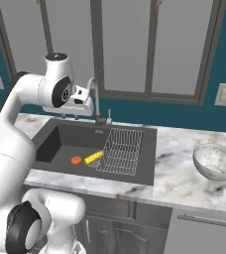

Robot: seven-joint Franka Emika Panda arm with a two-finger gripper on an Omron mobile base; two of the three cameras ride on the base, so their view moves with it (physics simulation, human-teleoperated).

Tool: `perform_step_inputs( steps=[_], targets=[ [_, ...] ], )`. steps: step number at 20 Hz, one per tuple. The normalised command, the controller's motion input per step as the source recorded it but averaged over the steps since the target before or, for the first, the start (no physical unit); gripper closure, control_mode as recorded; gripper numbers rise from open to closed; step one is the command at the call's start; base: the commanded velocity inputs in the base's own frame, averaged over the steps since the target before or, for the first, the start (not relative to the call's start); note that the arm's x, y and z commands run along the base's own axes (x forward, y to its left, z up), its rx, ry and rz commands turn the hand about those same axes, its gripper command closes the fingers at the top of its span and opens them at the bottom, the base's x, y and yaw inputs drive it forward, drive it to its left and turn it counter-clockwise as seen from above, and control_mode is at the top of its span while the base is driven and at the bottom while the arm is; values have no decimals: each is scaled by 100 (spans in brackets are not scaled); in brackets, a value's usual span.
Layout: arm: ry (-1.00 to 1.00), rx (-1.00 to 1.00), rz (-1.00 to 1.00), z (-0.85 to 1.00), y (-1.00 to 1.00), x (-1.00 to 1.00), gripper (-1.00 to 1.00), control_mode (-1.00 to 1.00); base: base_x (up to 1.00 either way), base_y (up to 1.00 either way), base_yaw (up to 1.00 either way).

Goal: Remove the squash and corn from the sink. Then move the bowl and cup from the counter to the sink for washing.

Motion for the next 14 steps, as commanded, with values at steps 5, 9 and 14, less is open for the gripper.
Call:
perform_step_inputs(
  steps=[5, 9, 14],
  targets=[
    [-1, 0, 0, -2, 8, 0, -100, -100, 0, 0, 0],
    [-1, 0, -5, -4, 19, 0, -100, -100, 0, 0, 0],
    [0, 0, -11, -6, 22, -1, -100, -100, 0, 0, 0]
  ],
)
